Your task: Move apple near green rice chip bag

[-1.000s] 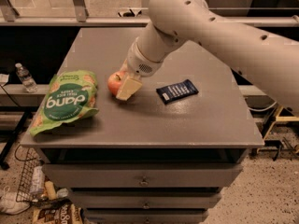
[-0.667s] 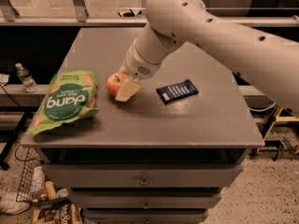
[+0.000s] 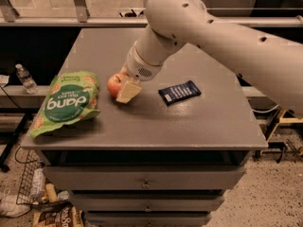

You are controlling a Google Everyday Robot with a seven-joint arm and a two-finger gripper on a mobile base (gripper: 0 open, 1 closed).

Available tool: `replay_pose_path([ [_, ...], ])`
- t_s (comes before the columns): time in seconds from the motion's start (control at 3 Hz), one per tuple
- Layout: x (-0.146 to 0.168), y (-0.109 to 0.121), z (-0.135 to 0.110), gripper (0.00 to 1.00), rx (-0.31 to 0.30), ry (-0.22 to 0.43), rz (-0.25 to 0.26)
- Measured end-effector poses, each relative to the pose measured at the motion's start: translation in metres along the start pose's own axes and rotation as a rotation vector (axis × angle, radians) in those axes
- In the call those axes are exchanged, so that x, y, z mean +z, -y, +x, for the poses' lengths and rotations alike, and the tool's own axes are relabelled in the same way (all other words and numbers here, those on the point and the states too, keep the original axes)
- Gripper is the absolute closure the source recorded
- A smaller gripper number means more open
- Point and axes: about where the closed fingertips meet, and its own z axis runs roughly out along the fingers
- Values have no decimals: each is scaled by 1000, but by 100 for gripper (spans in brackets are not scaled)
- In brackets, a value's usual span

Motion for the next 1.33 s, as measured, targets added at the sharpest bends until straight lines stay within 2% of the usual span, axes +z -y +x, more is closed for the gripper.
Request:
replay_pose_path([
  [0.67,-3,-2,1,11,6,3,15],
  [1.0,-10,-3,3,0,14,3,36],
  [1.33,-17,-4,4,0,19,2,56],
])
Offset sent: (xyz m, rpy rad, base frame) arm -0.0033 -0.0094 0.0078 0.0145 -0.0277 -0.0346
